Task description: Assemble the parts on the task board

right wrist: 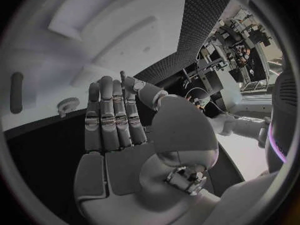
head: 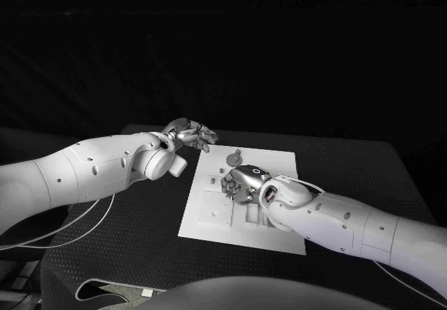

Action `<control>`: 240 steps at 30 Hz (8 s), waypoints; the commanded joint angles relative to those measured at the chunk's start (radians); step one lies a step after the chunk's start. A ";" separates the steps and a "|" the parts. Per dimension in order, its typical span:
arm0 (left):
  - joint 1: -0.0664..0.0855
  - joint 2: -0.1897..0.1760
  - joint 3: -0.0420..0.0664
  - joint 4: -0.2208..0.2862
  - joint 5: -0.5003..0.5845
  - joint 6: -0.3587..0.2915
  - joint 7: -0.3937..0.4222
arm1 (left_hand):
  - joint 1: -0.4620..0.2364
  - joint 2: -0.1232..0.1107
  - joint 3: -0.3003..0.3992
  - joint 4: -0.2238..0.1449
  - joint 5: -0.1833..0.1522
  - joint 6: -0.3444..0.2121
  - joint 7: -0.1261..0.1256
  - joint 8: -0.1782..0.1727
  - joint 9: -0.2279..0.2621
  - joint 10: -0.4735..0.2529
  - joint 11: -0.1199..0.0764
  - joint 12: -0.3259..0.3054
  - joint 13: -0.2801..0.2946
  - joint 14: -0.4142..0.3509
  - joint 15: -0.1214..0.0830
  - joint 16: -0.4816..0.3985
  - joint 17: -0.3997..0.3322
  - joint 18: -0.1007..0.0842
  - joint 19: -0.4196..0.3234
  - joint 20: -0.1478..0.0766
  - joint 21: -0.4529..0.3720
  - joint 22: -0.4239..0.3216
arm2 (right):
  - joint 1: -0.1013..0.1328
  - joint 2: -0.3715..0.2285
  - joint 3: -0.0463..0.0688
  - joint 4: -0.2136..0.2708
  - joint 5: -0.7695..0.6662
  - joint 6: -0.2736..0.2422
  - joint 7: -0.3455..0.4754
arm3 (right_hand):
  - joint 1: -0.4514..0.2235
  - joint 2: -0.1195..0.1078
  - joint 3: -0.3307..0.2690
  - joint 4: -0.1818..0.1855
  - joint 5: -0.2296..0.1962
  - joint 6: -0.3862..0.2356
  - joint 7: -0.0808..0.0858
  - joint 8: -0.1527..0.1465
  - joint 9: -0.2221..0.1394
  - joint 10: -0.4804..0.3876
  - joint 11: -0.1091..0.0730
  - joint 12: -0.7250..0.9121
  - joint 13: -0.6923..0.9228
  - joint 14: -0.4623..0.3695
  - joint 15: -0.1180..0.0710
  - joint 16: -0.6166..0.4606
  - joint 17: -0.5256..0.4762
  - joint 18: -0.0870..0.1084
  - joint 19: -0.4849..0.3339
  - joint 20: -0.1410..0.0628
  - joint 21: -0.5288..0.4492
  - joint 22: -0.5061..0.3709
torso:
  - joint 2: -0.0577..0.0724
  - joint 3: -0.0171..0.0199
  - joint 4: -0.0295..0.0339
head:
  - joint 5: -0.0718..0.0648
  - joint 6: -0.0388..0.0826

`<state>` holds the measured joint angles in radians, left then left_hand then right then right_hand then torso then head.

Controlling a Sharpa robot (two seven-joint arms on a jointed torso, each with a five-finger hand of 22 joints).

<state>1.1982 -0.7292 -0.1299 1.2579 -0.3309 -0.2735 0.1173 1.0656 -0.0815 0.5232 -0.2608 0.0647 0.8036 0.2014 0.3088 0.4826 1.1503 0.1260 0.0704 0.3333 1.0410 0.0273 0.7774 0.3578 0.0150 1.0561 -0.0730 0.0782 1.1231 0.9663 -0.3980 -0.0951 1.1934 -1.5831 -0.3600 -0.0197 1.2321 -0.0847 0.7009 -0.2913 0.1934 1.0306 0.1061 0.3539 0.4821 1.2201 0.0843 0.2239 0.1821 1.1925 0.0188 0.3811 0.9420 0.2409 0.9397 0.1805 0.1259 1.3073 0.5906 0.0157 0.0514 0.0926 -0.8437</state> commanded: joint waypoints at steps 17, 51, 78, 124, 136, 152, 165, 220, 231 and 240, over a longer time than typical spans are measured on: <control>0.004 0.007 0.001 0.000 0.006 0.001 0.008 | -0.004 -0.003 -0.002 -0.002 0.003 -0.010 0.000 0.005 -0.002 -0.009 0.000 -0.001 0.000 0.008 -0.002 -0.006 0.004 0.003 0.010 0.000 -0.006 -0.002 | -0.014 0.026 -0.022 -0.024 -0.030 0.020 0.018 | -0.001 0.007 0.007 0.000 -0.003 0.005 0.003 -0.001 0.001 0.005 0.004 -0.006 0.003 -0.003 -0.001 -0.006 0.002 0.021 0.003 0.000 -0.001 0.023 | 0.000 -0.0007 -0.0008 | 0.015 -0.017; 0.007 0.007 0.001 0.001 0.006 0.001 0.007 | -0.005 -0.004 -0.002 -0.001 0.003 -0.010 -0.001 0.007 -0.003 -0.010 0.000 -0.001 0.000 0.009 -0.001 -0.009 0.009 0.004 0.011 0.001 -0.007 -0.004 | -0.016 0.034 -0.039 -0.053 -0.034 0.015 0.018 | -0.003 0.009 0.008 -0.001 -0.003 0.004 0.003 -0.002 0.002 0.005 0.004 -0.009 0.006 -0.002 -0.001 -0.008 0.004 0.021 0.002 0.000 -0.001 0.023 | 0.000 0.0001 -0.0004 | 0.019 -0.023; 0.010 0.006 0.001 0.003 0.006 0.002 0.006 | -0.004 -0.004 -0.002 0.000 0.003 -0.012 0.000 0.008 -0.004 -0.011 0.000 -0.001 0.000 0.009 -0.001 -0.012 0.012 0.004 0.011 0.001 -0.008 -0.005 | -0.016 0.042 -0.040 -0.053 -0.035 -0.001 0.018 | -0.003 0.009 0.008 -0.001 -0.003 0.004 0.003 -0.002 0.002 0.005 0.004 -0.011 0.009 -0.002 -0.001 -0.010 0.006 0.021 0.002 0.000 -0.002 0.023 | -0.001 -0.0004 -0.0011 | 0.026 -0.027; 0.010 0.007 0.001 0.003 0.006 0.007 0.001 | -0.005 -0.004 -0.003 0.000 0.003 -0.013 0.000 0.009 -0.005 -0.012 0.000 -0.001 0.000 0.009 -0.001 -0.014 0.015 0.004 0.011 0.001 -0.008 -0.006 | -0.022 0.054 -0.072 -0.076 -0.031 0.059 0.019 | -0.005 0.010 0.008 0.000 -0.003 0.002 0.004 -0.004 0.003 0.004 0.005 -0.017 0.014 -0.003 0.000 -0.016 0.010 0.021 0.000 0.001 -0.003 0.023 | -0.001 -0.0003 -0.0013 | 0.027 -0.029; 0.010 0.008 0.001 0.002 0.006 0.010 -0.003 | -0.005 -0.004 -0.003 0.001 0.003 -0.013 0.000 0.009 -0.005 -0.012 0.000 -0.001 0.000 0.009 -0.001 -0.015 0.015 0.003 0.011 0.001 -0.008 -0.006 | -0.023 0.057 -0.075 -0.093 0.037 0.037 0.033 | -0.069 -0.009 -0.042 0.005 -0.005 -0.115 0.055 -0.067 -0.020 -0.106 0.059 -0.093 -0.005 -0.038 0.024 -0.052 0.016 0.012 -0.036 0.008 -0.013 0.026 | -0.001 -0.0002 -0.0022 | 0.023 -0.029; 0.010 0.006 0.001 0.001 0.006 0.010 -0.002 | -0.005 -0.004 -0.003 0.001 0.003 -0.013 0.000 0.009 -0.005 -0.012 0.000 -0.001 0.000 0.009 -0.001 -0.015 0.015 0.003 0.011 0.001 -0.008 -0.006 | -0.020 0.021 -0.075 -0.051 0.081 -0.061 0.040 | -0.089 -0.024 -0.088 0.007 -0.004 -0.154 0.064 -0.081 -0.031 -0.147 0.077 -0.119 -0.020 -0.059 0.038 -0.067 0.020 0.007 -0.058 0.010 -0.015 0.025 | -0.001 0.0004 -0.0025 | 0.016 -0.029; 0.010 0.000 0.000 0.003 0.006 0.007 -0.001 | -0.006 -0.005 -0.003 0.001 0.003 -0.015 0.001 0.009 -0.006 -0.014 0.001 -0.002 0.000 0.009 -0.001 -0.016 0.017 0.003 0.011 0.001 -0.009 -0.007 | 0.021 -0.048 -0.052 0.028 0.088 -0.112 0.046 | -0.078 -0.047 -0.093 0.009 -0.004 -0.182 0.074 -0.091 -0.040 -0.167 0.087 -0.127 -0.027 -0.088 0.050 -0.086 0.016 -0.002 -0.089 0.013 -0.023 0.027 | -0.001 0.0009 -0.0029 | 0.006 -0.019; 0.009 -0.006 0.000 -0.002 0.009 0.016 0.010 | -0.005 -0.005 -0.004 0.001 0.003 -0.015 0.000 0.012 -0.006 -0.013 0.000 -0.001 0.001 0.010 -0.001 -0.020 0.024 0.004 0.011 0.001 -0.009 -0.008 | 0.101 -0.163 0.016 -0.001 -0.071 0.319 -0.065 | -0.081 -0.096 -0.104 0.126 -0.004 -0.233 0.051 -0.041 -0.041 -0.166 0.072 -0.106 -0.035 -0.022 0.028 -0.003 0.059 0.021 -0.026 -0.002 0.077 0.024 | -0.001 -0.0006 -0.0006 | -0.032 0.005; 0.009 -0.005 0.000 -0.003 0.009 0.016 0.010 | -0.005 -0.004 -0.004 0.001 0.003 -0.015 0.001 0.012 -0.007 -0.013 0.000 -0.001 0.001 0.011 -0.001 -0.021 0.025 0.004 0.011 0.001 -0.009 -0.008 | 0.093 -0.156 0.015 -0.011 -0.081 0.292 -0.067 | -0.082 -0.026 -0.095 0.065 -0.003 -0.169 0.065 -0.011 -0.035 -0.095 0.043 -0.068 -0.012 0.017 0.001 0.017 0.064 0.021 0.011 -0.015 0.095 0.023 | -0.001 -0.0009 -0.0007 | -0.032 0.003; 0.009 -0.005 0.000 -0.002 0.009 0.017 0.009 | -0.006 -0.004 -0.004 0.001 0.003 -0.015 0.001 0.012 -0.007 -0.013 0.000 -0.001 0.001 0.011 -0.001 -0.021 0.025 0.004 0.011 0.001 -0.009 -0.008 | 0.089 -0.147 0.013 -0.021 -0.081 0.276 -0.067 | -0.099 0.006 -0.091 0.046 -0.003 -0.143 0.055 -0.001 -0.032 -0.068 0.032 -0.055 0.004 0.029 -0.008 0.021 0.064 0.021 0.022 -0.018 0.098 0.023 | -0.001 -0.0009 -0.0004 | -0.033 0.001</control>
<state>1.2063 -0.7355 -0.1310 1.2541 -0.3271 -0.2685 0.1138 1.0657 -0.0815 0.5232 -0.2608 0.0647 0.7978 0.2026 0.3164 0.4769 1.1456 0.1274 0.0704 0.3333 1.0444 0.0240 0.7619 0.3819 0.0149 1.0633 -0.0730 0.0745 1.1159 1.0564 -0.5465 -0.0815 1.1738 -1.6505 -0.0722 -0.0934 1.1308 -0.0880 0.6114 -0.2402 0.1936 0.8805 0.1615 0.3495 0.4492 1.1439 0.1142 0.1661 0.1852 1.2150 0.0097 0.3967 1.0043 0.2562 0.9561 0.1641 0.2189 1.3074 0.5897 0.0149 0.0507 0.0600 -0.8427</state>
